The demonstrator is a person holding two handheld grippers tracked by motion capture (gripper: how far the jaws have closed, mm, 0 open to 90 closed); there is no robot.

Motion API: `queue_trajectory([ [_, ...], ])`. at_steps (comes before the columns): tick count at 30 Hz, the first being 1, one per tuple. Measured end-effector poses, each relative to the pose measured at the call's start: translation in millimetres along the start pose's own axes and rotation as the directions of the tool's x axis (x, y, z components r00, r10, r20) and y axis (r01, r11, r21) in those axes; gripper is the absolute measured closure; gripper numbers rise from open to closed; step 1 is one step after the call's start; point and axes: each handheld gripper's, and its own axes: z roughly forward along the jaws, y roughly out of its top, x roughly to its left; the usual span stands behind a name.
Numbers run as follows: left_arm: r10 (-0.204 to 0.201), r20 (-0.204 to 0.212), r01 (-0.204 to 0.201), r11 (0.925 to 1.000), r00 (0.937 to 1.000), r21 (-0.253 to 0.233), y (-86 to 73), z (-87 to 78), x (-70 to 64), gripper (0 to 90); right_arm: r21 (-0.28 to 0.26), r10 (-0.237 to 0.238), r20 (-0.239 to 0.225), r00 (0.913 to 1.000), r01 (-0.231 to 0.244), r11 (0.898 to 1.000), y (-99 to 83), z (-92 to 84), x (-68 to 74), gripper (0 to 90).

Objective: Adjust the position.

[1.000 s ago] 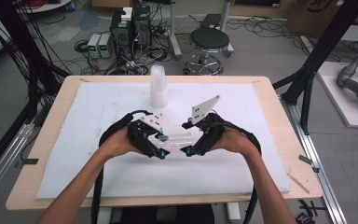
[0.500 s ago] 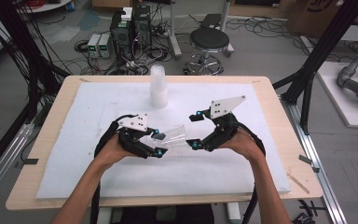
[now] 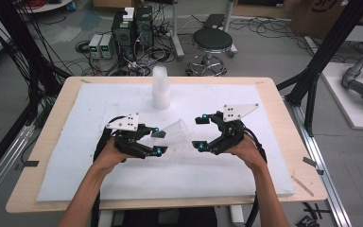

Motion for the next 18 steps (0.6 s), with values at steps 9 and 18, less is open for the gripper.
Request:
queue_trajectory([
  [9,-0.002,0.014,0.003,0.9980,0.9999,-0.063,-0.3,0.1,-1.2,41.9,-0.032,0.020,-0.023,0.9995,-0.021,0.999,-9.9,7.1,-0.2,13.7],
  [18,-0.017,0.024,0.019,0.9950,0.9996,-0.098,-6.6,5.2,-3.7,41.9,-0.059,0.020,-0.069,0.9974,-0.024,0.998,-13.0,19.4,-0.2,13.8],
])
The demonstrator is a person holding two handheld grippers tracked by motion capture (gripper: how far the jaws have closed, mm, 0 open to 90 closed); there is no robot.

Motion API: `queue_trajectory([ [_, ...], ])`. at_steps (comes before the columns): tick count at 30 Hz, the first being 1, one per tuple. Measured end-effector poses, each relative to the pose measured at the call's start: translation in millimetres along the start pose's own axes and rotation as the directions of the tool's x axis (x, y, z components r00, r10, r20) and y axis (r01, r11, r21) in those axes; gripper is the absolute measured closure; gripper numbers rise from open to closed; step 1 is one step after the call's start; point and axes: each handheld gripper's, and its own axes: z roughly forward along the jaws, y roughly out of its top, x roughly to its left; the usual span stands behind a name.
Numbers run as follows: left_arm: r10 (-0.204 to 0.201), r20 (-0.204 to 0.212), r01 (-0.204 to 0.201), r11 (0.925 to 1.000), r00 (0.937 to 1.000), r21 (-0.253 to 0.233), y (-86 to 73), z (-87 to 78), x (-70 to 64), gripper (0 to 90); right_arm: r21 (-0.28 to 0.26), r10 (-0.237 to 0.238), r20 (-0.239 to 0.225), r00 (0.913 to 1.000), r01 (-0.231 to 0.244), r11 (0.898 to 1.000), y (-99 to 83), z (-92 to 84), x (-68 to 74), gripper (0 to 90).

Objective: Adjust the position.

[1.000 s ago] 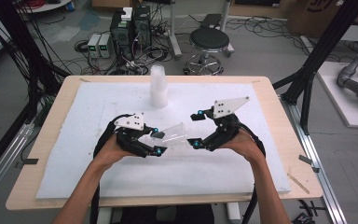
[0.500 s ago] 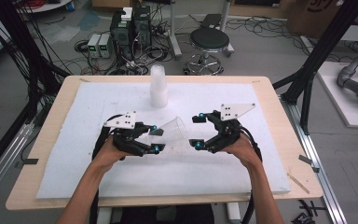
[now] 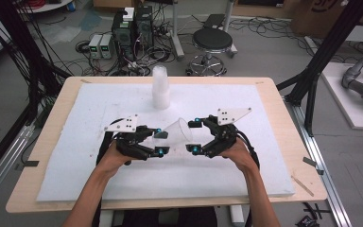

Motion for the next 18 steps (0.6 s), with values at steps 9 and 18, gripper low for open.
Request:
queue_trajectory([
  [9,0.007,0.021,-0.007,1.0000,0.9998,-0.004,0.6,8.0,-1.5,41.9,-0.015,-0.002,-0.034,0.9994,0.002,1.000,1.4,13.3,1.6,13.9],
  [18,0.010,0.034,-0.010,0.9999,0.9994,-0.002,0.1,11.2,-1.7,41.8,-0.029,-0.003,-0.061,0.9981,0.001,1.000,2.1,23.3,1.5,15.1],
])
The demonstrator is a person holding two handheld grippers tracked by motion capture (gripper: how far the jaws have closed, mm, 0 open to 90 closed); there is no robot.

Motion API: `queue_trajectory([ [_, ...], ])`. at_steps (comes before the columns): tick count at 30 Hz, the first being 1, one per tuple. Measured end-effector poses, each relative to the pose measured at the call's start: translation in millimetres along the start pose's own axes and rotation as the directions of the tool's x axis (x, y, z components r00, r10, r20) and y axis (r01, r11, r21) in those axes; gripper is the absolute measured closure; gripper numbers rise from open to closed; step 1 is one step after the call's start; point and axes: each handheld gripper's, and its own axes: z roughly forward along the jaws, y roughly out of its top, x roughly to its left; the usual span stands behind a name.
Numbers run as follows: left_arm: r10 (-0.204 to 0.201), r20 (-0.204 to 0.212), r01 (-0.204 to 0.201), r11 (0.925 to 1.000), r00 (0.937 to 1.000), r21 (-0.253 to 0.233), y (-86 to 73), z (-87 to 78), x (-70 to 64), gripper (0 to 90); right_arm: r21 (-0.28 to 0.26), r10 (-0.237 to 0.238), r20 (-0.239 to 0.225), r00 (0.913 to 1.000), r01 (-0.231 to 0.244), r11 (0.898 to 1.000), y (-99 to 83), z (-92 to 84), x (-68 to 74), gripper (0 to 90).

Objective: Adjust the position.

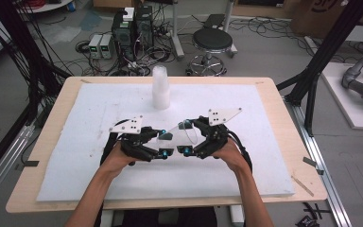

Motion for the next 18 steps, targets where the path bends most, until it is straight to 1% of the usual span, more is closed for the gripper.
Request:
queue_trajectory([
  [1,0.000,0.000,0.000,1.0000,1.0000,0.000,0.0,0.0,0.0,41.9,0.000,0.000,0.000,1.0000,0.000,1.000,0.0,0.0,0.0,15.1],
  [2,0.006,0.002,-0.006,1.0000,1.0000,0.004,0.1,-0.5,0.3,41.8,-0.007,0.013,-0.019,0.9997,-0.013,1.000,0.0,-0.1,-0.4,17.0],
  [4,0.004,0.006,-0.004,1.0000,1.0000,0.002,0.1,-0.2,-0.2,41.8,-0.010,0.016,-0.028,0.9995,-0.017,1.000,0.1,-0.1,-0.3,18.2],
  [7,0.009,0.015,-0.009,0.9999,0.9999,0.007,0.0,0.4,-0.9,41.8,-0.012,0.015,-0.042,0.9990,-0.016,1.000,0.4,-0.1,-0.6,20.1],
  [13,0.012,0.025,-0.012,0.9999,0.9996,0.012,-0.1,0.9,-0.9,41.8,-0.004,0.015,-0.059,0.9982,-0.015,1.000,0.2,0.8,-0.2,20.2],
  [14,0.011,0.024,-0.011,0.9998,0.9997,0.014,-0.2,0.8,-1.0,41.8,-0.003,0.013,-0.059,0.9981,-0.013,1.000,0.1,1.1,-0.3,22.8],
  [15,0.007,0.021,-0.008,0.9999,0.9997,0.015,-0.3,0.7,-0.9,41.8,-0.003,0.013,-0.059,0.9981,-0.013,1.000,0.1,1.1,-0.3,22.8],
  [17,0.004,0.020,-0.005,0.9999,0.9998,0.013,-0.4,0.3,-0.5,41.8,-0.005,0.011,-0.071,0.9974,-0.011,1.000,0.4,0.4,0.3,28.4],
  [18,0.005,0.021,-0.005,0.9999,0.9998,0.011,-0.3,0.2,-0.6,41.9,-0.008,0.005,-0.070,0.9975,-0.006,1.000,0.8,0.1,0.6,28.9],
])
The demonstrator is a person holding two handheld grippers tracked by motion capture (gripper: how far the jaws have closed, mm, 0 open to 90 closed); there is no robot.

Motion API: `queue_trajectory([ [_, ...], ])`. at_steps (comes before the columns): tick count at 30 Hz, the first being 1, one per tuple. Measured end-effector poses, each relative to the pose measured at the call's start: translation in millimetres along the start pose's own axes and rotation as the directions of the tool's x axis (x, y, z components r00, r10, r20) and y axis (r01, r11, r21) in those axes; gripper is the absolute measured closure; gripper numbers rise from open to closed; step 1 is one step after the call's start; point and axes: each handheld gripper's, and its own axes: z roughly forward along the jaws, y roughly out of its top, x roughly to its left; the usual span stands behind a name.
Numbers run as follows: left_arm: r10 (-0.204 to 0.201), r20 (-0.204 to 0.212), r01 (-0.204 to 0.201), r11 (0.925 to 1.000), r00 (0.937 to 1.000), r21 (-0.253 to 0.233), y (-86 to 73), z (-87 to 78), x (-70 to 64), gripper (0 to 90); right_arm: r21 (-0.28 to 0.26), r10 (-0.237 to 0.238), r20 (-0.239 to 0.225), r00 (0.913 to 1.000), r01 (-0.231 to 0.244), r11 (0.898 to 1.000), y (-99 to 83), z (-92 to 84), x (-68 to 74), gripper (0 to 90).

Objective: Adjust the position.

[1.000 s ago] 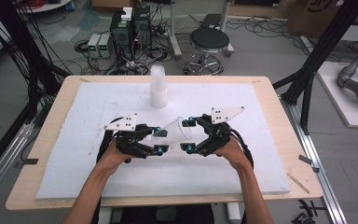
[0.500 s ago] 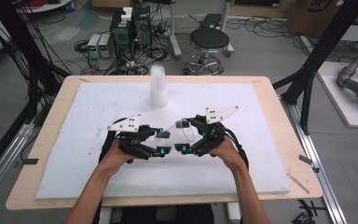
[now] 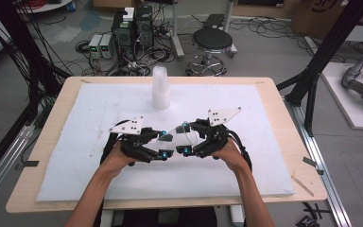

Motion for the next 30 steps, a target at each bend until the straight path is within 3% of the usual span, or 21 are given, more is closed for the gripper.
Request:
queue_trajectory([
  [9,0.008,0.001,-0.008,1.0000,1.0000,0.001,0.5,0.3,-1.3,39.0,-0.012,-0.007,-0.001,1.0000,0.007,1.000,0.4,0.0,0.7,32.8],
  [10,-0.005,-0.001,0.005,1.0000,1.0000,-0.002,0.5,1.7,-2.1,15.3,-0.013,-0.007,0.008,0.9999,0.007,1.000,0.4,-0.2,0.5,32.7],
  [11,-0.021,-0.013,0.021,0.9997,0.9997,0.011,0.8,2.7,-2.3,15.3,-0.013,-0.007,0.008,0.9999,0.007,1.000,0.4,-0.2,0.5,32.7],
  [12,-0.027,-0.032,0.028,0.9993,0.9991,0.024,0.7,3.3,-2.5,2.5,-0.012,-0.001,0.008,1.0000,0.001,1.000,0.2,-0.7,0.5,32.7],
  [15,-0.043,-0.028,0.044,0.9981,0.9987,0.044,0.5,1.5,-2.7,1.7,-0.012,-0.004,0.015,0.9999,0.004,1.000,0.4,-1.1,0.2,32.8],
  [17,-0.020,-0.051,0.022,0.9990,0.9985,0.040,1.4,0.4,-4.0,1.7,-0.010,0.000,0.012,0.9999,0.001,1.000,0.5,-1.5,0.8,32.8],
  [22,-0.015,-0.068,0.019,0.9979,0.9976,0.062,1.5,-2.0,-4.3,1.7,-0.006,0.001,0.025,0.9997,-0.001,1.000,0.7,-2.8,0.6,32.8],
  [24,-0.007,-0.122,0.016,0.9971,0.9925,0.074,0.4,-5.4,-5.4,1.7,-0.002,-0.004,0.032,0.9995,0.004,1.000,0.7,-3.7,-0.4,32.8],
  [25,-0.007,-0.122,0.016,0.9971,0.9925,0.074,0.4,-5.4,-5.4,1.7,-0.002,-0.004,0.032,0.9995,0.004,1.000,0.7,-3.7,-0.4,32.8],
  [26,0.000,-0.152,0.013,0.9960,0.9883,0.088,-0.1,-7.2,-6.3,1.7,0.009,0.000,0.045,0.9990,0.000,1.000,0.9,-4.9,-0.5,32.8],
  [29,0.005,-0.242,0.020,0.9945,0.9702,0.102,-3.7,-16.3,-9.5,1.7,0.022,0.005,0.058,0.9983,-0.006,1.000,1.4,-7.3,-0.8,32.9],
  [30,0.009,-0.270,0.020,0.9945,0.9627,0.103,-5.6,-20.2,-10.4,1.7,0.038,0.011,0.085,0.9963,-0.014,0.999,2.5,-10.3,-2.3,33.1],
])
